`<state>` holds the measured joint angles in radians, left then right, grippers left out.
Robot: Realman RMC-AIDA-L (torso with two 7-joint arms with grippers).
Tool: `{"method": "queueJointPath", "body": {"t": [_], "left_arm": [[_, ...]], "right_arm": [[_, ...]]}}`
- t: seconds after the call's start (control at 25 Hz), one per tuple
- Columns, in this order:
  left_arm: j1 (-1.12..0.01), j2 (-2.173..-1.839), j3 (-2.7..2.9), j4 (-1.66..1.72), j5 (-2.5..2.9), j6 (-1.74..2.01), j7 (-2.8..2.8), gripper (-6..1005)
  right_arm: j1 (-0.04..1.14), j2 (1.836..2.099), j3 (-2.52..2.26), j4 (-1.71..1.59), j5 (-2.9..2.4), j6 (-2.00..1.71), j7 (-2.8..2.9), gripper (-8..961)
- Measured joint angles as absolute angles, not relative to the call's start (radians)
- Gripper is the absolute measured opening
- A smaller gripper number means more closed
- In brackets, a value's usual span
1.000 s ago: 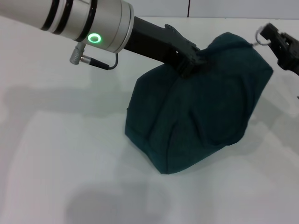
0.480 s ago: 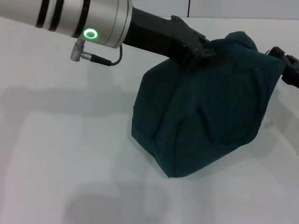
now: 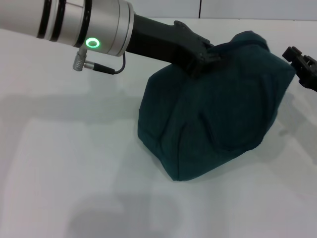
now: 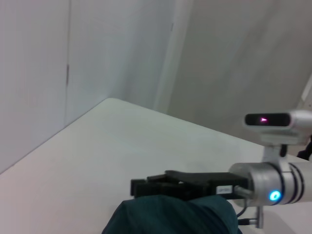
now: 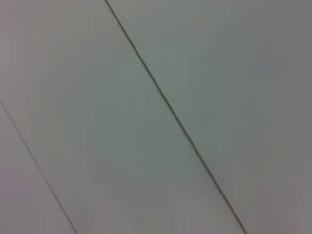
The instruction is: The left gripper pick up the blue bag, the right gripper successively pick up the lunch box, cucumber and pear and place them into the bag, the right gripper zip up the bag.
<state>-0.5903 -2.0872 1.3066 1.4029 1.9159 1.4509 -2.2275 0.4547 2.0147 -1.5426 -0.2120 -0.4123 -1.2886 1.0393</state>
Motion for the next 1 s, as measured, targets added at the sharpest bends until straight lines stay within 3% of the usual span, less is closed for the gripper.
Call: {"method": "queueJointPath", "body": {"t": [0.16, 0.56, 0.8, 1.0], "left_arm": [[-0.59, -2.088, 1.299, 1.351, 1.915, 1.42, -2.196, 42], [-0.572, -2.089, 1.293, 1.284, 1.852, 1.393, -2.134, 84], [-0.553, -2.087, 1.257, 1.287, 1.801, 1.394, -2.13, 149], [-0.537, -2.085, 1.234, 1.301, 1.791, 1.4, -2.113, 274]], "right_arm": [[0.433, 2.012, -1.538, -0.212, -0.411, -1.333, 1.035, 104], [0.367, 2.002, -1.52, -0.22, -0.404, -1.374, 1.031, 523], [0.361, 1.993, -1.52, -0.221, -0.406, -1.391, 1.03, 655], [0.36, 1.979, -1.52, -0.221, -0.405, -1.413, 1.029, 765]]}}
